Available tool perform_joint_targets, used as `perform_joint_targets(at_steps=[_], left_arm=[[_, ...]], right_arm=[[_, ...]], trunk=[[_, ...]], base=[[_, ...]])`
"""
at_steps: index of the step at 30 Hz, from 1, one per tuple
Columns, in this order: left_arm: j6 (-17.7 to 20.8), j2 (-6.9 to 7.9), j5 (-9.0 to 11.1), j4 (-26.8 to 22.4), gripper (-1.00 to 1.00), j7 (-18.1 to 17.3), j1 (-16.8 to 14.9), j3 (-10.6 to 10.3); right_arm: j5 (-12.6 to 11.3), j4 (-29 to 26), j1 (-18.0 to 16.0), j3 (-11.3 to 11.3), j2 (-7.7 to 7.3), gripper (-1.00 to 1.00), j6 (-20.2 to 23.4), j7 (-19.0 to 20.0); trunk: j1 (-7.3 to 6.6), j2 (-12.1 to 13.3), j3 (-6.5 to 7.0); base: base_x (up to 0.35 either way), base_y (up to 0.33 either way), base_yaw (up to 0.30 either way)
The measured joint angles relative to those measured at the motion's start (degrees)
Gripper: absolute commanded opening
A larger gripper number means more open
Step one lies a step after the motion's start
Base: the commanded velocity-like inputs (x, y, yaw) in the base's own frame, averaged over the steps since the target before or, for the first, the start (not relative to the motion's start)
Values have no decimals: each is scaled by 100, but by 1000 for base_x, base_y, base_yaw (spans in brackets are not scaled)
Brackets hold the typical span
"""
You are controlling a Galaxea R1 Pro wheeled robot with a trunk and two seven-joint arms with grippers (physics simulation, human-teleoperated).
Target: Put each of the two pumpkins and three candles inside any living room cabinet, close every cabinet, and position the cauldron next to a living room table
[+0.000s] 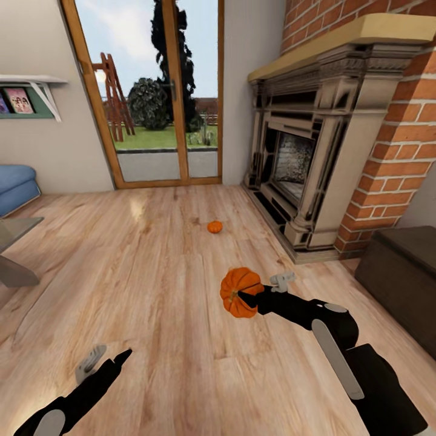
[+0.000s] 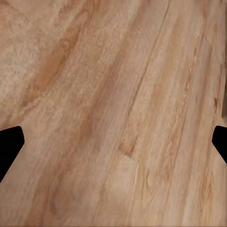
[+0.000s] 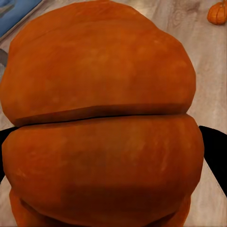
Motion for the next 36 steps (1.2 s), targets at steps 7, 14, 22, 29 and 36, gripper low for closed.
perform_joint_targets(at_steps=[7, 14, 22, 29, 36], left_arm=[[-3, -8, 0, 138, 100, 3, 0, 5], [4, -2, 2, 213, 100, -3, 0, 8], [-1, -18, 7, 327, 100, -57, -5, 0], [7, 56, 34, 902, 100, -966, -132, 21], [165, 437, 60, 2732, 100, -2345, -1302, 57]], right_arm=[[-2, -3, 4, -26, 5, -100, -19, 0], [0, -4, 1, -22, 5, -100, -2, -1], [16, -2, 3, -34, 11, -100, -6, -8], [23, -3, 0, -41, 10, -100, 22, -8], [23, -3, 0, -72, -16, -100, 26, -3]], trunk=[[-18, 9, 154], [-36, 19, 309], [-37, 19, 310], [-38, 19, 310], [-38, 19, 310]], base=[[0, 0, 14], [0, 0, 1], [36, 24, 0], [211, 164, 0], [251, 223, 0]])
